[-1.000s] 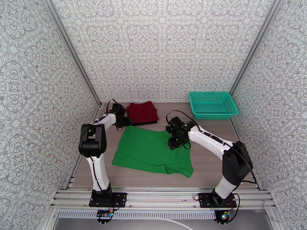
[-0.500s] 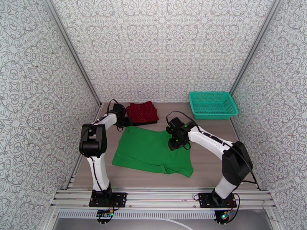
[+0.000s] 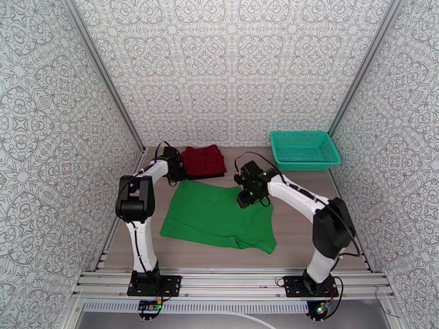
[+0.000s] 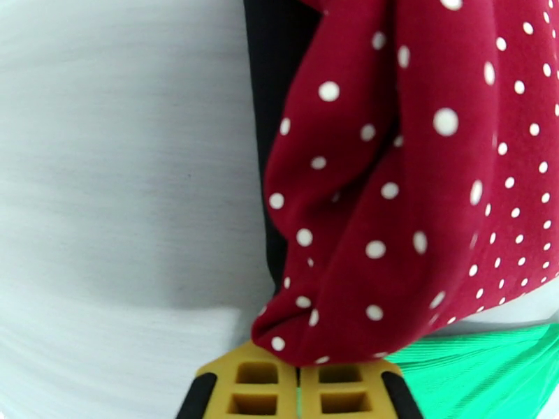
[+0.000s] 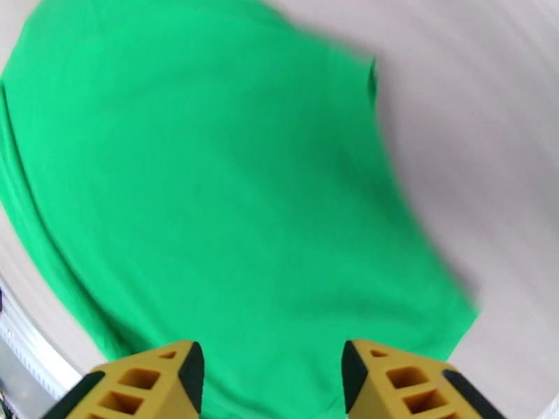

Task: Fold and stack the mixed laundry pile

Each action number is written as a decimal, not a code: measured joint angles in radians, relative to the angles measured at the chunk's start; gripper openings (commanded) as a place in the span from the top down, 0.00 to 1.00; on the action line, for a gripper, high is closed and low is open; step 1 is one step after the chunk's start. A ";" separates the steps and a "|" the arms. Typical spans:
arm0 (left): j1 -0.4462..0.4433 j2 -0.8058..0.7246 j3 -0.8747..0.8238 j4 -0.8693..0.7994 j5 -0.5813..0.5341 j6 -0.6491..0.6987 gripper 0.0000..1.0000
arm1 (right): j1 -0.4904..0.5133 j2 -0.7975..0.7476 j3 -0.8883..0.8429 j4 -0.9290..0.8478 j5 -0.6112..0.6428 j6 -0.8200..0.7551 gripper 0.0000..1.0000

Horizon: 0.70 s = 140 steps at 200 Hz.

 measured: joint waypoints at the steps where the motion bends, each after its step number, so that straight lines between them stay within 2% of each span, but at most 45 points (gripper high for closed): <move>1: 0.000 0.000 0.000 0.000 0.000 0.000 1.00 | -0.003 0.010 0.009 0.003 -0.005 -0.003 0.43; 68: -0.005 -0.055 -0.056 0.003 -0.001 -0.001 1.00 | -0.060 0.350 0.324 0.051 -0.084 -0.020 0.49; 95: -0.005 -0.073 -0.063 0.010 0.000 -0.001 1.00 | -0.063 0.413 0.377 0.048 -0.090 -0.005 0.53; 140: -0.005 -0.074 -0.069 0.024 0.000 -0.003 1.00 | -0.071 0.430 0.378 0.041 -0.103 0.014 0.62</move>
